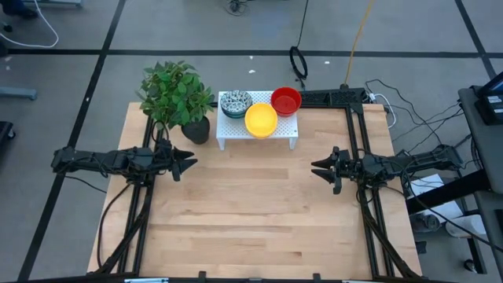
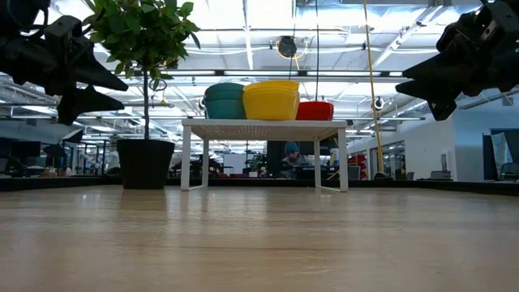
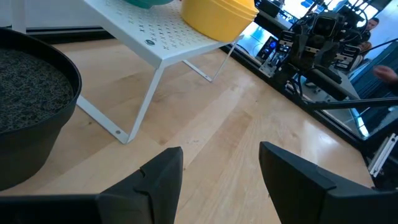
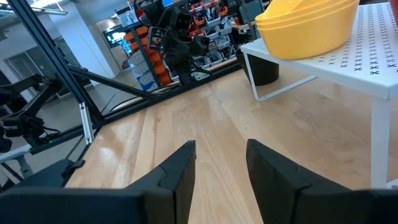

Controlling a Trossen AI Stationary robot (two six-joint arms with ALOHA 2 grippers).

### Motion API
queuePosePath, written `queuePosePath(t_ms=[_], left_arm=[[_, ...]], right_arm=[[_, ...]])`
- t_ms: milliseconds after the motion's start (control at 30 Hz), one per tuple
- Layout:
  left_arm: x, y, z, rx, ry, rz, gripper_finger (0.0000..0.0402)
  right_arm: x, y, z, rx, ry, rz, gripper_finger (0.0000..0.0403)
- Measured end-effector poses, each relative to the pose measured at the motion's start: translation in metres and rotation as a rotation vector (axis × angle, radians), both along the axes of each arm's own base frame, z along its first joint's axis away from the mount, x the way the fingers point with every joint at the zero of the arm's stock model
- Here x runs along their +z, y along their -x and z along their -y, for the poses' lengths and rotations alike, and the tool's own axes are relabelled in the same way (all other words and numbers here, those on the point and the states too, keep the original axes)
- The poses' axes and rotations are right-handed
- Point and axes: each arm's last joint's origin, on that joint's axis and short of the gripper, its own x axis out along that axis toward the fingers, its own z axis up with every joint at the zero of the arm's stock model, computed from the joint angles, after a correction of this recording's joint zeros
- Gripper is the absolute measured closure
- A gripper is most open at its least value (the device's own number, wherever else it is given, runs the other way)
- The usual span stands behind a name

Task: Pick & Place Mini bowls
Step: Return to Home Position

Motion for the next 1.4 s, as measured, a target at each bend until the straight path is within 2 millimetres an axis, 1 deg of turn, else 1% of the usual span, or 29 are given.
queuePosePath(t_ms=[1400], left_arm=[[0.0, 0.0, 0.0, 0.0, 0.0, 0.0, 0.0185]], right_arm=[[-0.0002, 0.0, 0.0, 0.0, 0.0, -0.001, 0.0273]])
